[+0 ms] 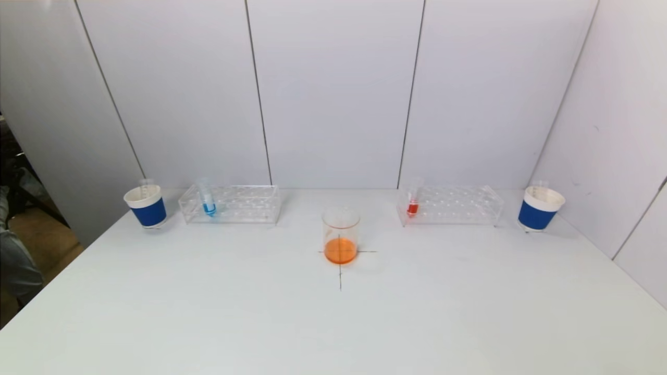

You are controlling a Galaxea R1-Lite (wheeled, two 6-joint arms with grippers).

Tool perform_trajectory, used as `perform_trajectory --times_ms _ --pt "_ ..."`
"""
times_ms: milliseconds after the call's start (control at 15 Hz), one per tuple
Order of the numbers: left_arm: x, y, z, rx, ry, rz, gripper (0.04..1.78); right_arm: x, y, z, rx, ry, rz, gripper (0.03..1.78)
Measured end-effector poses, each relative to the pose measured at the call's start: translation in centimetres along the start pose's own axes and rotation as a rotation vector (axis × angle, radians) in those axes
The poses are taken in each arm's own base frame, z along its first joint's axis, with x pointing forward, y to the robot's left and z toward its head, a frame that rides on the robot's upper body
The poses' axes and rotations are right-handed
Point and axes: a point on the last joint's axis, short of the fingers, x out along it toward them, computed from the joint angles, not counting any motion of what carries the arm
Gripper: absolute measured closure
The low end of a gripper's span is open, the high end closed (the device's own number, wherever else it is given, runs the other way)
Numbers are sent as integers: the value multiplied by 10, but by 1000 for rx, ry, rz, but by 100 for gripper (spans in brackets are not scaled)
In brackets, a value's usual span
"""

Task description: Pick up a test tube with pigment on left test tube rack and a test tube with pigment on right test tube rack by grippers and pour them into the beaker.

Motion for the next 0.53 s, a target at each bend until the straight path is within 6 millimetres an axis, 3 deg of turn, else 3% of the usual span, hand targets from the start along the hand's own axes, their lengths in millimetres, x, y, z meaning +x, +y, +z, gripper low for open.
perform_trajectory --times_ms 533 --pt "0 0 0 0 0 0 6 0 0 0 3 0 -4 4"
